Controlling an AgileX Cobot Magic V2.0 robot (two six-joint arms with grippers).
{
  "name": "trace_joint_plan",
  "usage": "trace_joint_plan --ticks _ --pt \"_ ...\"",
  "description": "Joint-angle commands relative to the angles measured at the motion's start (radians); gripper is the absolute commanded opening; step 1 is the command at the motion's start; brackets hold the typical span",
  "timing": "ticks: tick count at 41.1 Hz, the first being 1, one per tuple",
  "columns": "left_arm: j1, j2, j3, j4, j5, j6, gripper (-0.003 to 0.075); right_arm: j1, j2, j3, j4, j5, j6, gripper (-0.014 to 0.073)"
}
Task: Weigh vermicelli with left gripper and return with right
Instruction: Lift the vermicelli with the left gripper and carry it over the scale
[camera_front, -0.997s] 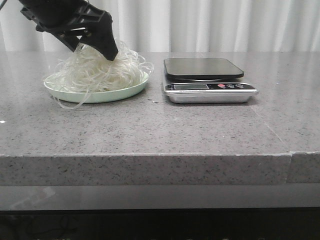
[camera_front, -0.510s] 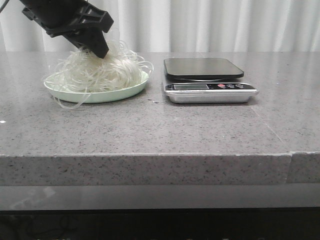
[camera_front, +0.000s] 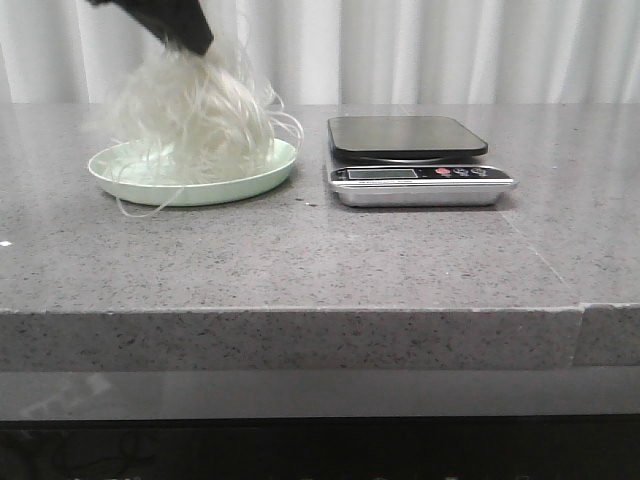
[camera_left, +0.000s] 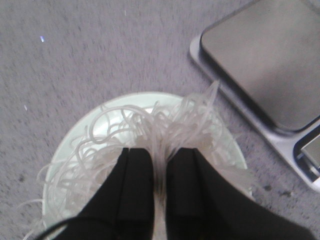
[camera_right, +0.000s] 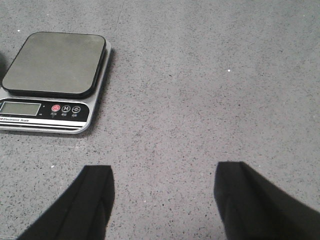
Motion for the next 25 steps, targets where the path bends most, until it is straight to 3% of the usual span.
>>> trace_joint_plan --ticks 1,12,25 --pt "-0.008 -0.069 -0.094 -0.013 -0.053 -0.011 0.0145 -0.001 0.010 -0.033 -0.001 -0.059 0.000 0.0537" --pt "-0.041 -0.071 -0.247 -0.024 -0.067 -0.011 0.0145 -0.001 0.010 -0.033 -0.001 -0.059 0.000 0.0537" --pt "-0.176 0.033 -0.404 -0.024 -0.122 -0.011 0.0148 -0.001 0.010 -0.033 -0.001 -0.059 0.000 0.0537"
